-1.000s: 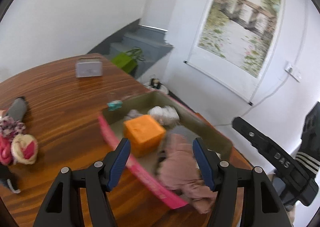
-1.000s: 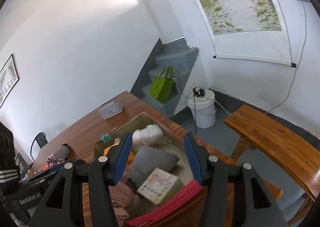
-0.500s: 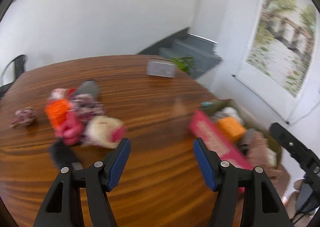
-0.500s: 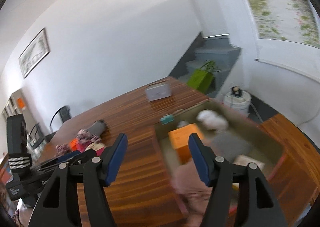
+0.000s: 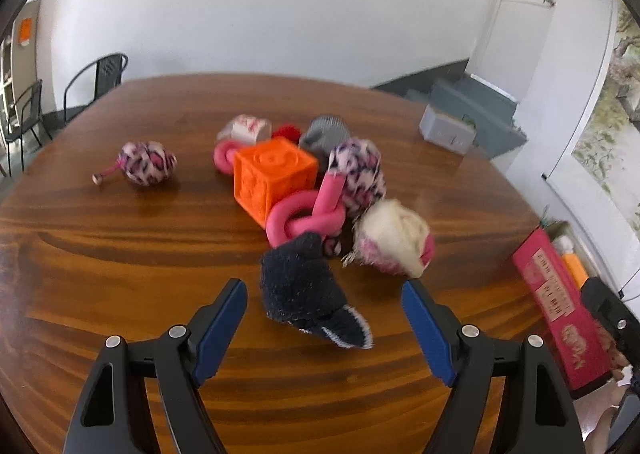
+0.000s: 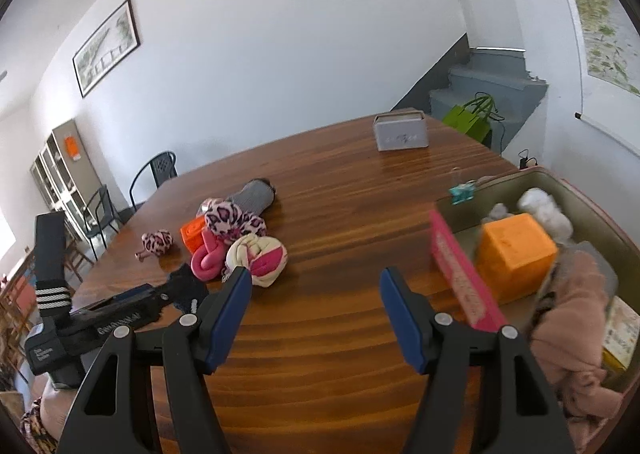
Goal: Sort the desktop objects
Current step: 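Grasp the black fuzzy glove on the pile with the left gripper, then grasp the cream-and-pink rolled towel with the right gripper while the left holds the glove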
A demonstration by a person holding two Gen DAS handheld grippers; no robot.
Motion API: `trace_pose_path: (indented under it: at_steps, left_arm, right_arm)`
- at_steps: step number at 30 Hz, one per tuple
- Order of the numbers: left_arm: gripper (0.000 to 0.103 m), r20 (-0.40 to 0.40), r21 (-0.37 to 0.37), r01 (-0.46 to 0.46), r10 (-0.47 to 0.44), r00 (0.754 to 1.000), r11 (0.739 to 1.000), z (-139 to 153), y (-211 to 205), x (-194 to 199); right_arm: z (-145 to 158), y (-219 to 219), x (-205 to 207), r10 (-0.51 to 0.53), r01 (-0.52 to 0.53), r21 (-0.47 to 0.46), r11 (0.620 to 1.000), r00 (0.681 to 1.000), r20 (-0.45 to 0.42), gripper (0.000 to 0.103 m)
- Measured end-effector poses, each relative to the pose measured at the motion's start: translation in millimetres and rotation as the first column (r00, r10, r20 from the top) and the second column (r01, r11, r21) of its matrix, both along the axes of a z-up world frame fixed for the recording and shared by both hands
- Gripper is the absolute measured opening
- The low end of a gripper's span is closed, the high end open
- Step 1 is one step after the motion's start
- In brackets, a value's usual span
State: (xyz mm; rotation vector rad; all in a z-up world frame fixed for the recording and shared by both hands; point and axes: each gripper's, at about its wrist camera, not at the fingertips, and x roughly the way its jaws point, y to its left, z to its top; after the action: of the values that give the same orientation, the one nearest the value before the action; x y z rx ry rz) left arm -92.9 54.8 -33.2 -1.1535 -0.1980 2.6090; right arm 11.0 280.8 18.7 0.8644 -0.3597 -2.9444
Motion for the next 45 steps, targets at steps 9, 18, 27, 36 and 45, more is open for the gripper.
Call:
trace_pose_path:
  at_steps: [9, 18, 27, 36, 45]
  left_arm:
    - [0.050, 0.094, 0.031, 0.015, -0.018, 0.995, 0.999, -21, -13, -25]
    - [0.050, -0.014, 0.036, -0.030, 0.031, 0.999, 0.999, 9, -34, -7]
    - [0.050, 0.006, 0.051, -0.048, 0.048, 0.999, 0.998, 10, -42, -15]
    - [0.050, 0.002, 0.044, -0.056, 0.056, 0.998, 0.997, 11, -43, -14]
    - [0.050, 0.000, 0.031, -0.057, 0.057, 0.998, 0.998, 10, -41, -14]
  right_arm:
    - [-4, -25, -32, 0.046, -0.047, 0.030, 0.998, 0.998, 0.042, 0.071]
    - [-17, -49, -80, 0.150, -0.154, 0.025, 0.988, 0.980, 0.129, 0.071]
    - [-41, -63, -120, 0.147, -0.159, 0.036, 0.987, 0.965, 0.218, 0.074]
    - [-51, -74, -136, 0.156, -0.174, 0.051, 0.984, 0.956, 0.247, 0.074]
    - [-57, -82, -148, 0.146, -0.171, 0.077, 0.982, 0.954, 0.262, 0.074]
